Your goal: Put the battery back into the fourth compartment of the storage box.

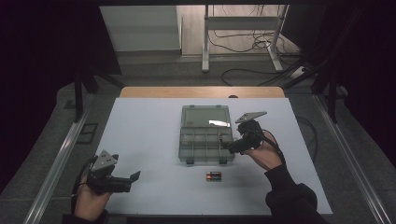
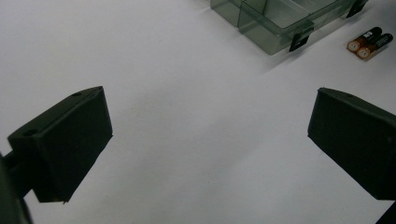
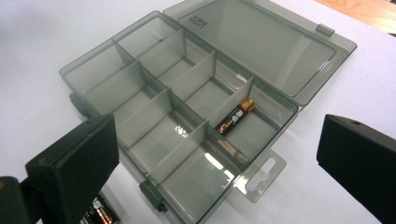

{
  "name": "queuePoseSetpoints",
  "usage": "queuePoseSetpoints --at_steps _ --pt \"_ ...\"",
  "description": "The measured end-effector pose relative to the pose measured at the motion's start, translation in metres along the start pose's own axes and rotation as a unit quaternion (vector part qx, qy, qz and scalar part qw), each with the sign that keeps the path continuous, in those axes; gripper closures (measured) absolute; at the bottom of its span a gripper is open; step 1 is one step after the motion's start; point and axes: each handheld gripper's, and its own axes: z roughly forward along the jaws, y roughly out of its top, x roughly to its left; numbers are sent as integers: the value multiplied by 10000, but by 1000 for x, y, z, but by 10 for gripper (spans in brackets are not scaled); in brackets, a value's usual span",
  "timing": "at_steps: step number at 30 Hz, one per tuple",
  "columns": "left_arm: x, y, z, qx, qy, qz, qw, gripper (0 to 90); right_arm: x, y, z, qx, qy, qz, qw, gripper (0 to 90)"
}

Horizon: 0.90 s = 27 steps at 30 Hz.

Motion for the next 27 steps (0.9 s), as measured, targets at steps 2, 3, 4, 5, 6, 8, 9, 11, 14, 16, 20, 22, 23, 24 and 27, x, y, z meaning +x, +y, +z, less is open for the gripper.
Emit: queuePoseSetpoints --at_steps 2,3,4,5,6,8,9,11,14,16,20,22,23,24,27 --pt "0 0 0 0 -5 -5 10000 2 1 -1 -1 7 9 -25 10000 0" --pt "0 0 0 -2 -4 -4 10000 2 2 -2 -2 21 30 -15 10000 0" --pt "0 0 0 -2 -4 -4 10000 2 2 -2 -2 21 30 -15 10000 0" --pt "0 0 0 -5 -7 -5 10000 2 3 -2 -5 20 50 -45 10000 0" --pt "0 0 0 -5 -8 -6 10000 2 3 -2 -5 20 50 -45 10000 0" --pt "0 0 0 -8 -9 -11 10000 2 4 -3 -8 21 90 -19 10000 0" --pt "0 0 0 -7 -11 -11 10000 2 6 -5 -10 18 126 -35 9999 0" --pt "0 0 0 -9 -13 -8 10000 2 7 -6 -12 8 161 -70 9998 0" --pt "0 0 -1 -11 -11 -12 10000 2 9 -8 -15 32 198 -53 9998 0" --pt "0 0 0 -9 -13 -13 10000 2 10 -9 -16 56 230 -21 9997 0" --pt "0 0 -1 -14 -11 -14 10000 2 13 -10 -18 48 272 -1 9996 0" --pt "0 0 -1 -17 -12 -19 10000 2 17 -11 -19 34 283 1 9996 0" --pt "0 0 -1 -14 -9 -14 10000 2 19 -12 -20 47 266 -13 9996 0" --pt "0 0 -1 -14 -10 -14 10000 2 20 -12 -20 48 259 -28 9996 0" --pt "0 0 -1 -19 -8 -12 10000 2 25 -13 -21 100 237 -58 9997 0"
